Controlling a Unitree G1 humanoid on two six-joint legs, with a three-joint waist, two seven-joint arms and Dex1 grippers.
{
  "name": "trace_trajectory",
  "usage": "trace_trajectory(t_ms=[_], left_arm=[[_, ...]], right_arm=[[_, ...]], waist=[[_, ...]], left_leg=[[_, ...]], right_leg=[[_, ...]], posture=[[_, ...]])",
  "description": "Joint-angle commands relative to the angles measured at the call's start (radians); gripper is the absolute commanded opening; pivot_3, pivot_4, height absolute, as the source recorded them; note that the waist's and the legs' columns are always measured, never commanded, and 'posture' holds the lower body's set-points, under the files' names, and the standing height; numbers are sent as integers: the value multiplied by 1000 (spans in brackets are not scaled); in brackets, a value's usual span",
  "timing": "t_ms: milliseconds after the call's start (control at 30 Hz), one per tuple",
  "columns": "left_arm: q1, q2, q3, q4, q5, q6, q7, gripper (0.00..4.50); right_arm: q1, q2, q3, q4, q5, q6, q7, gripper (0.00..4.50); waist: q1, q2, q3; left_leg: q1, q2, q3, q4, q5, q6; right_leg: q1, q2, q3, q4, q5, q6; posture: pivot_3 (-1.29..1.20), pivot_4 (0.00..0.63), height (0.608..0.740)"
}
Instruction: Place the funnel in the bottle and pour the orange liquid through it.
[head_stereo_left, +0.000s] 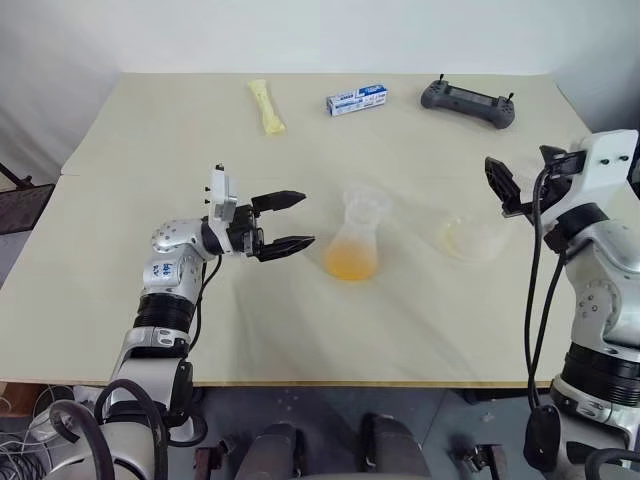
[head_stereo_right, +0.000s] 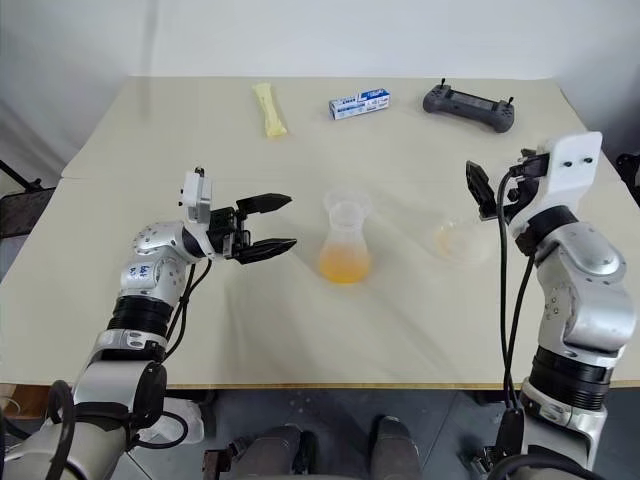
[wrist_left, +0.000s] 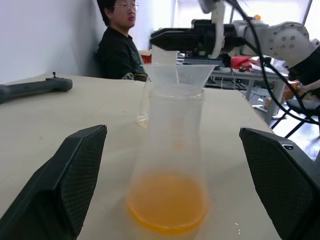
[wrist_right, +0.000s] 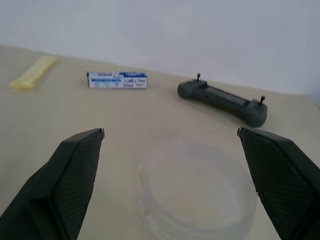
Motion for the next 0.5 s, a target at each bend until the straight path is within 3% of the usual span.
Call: trace_trajectory(t_ms=[33, 233, 333, 500], left_arm=[[15, 15, 29, -74, -34, 47, 31, 4500], [97, 66, 43, -193, -45, 122, 65, 4500], [158, 112, 56, -246, -77, 149, 11, 4500], [230, 187, 75, -291, -98, 157, -55, 4500]], right_arm=[[-24, -66, -34, -105, 124, 22, 69, 4485], [124, -200, -99, -294, 411, 108, 276, 4485], [363, -263, -187, -432, 605, 164, 429, 4485], [685, -282, -210, -440, 523, 32, 580, 4485]], waist=[[0, 0, 0], [4, 0, 0], [13, -1, 0], [29, -2, 1]], left_leg=[[0, 0, 0, 0, 0, 0], [0, 0, -1, 0, 0, 0], [-1, 0, -3, -1, 0, 0], [1, 0, 0, 1, 0, 1]], right_leg=[[0, 0, 0, 0, 0, 0], [0, 0, -1, -1, 0, 0], [1, -1, -1, -2, 0, 0], [5, -1, -1, -4, 1, 1]], posture=[[0, 150, 740], [0, 150, 740], [0, 150, 740], [0, 150, 740]])
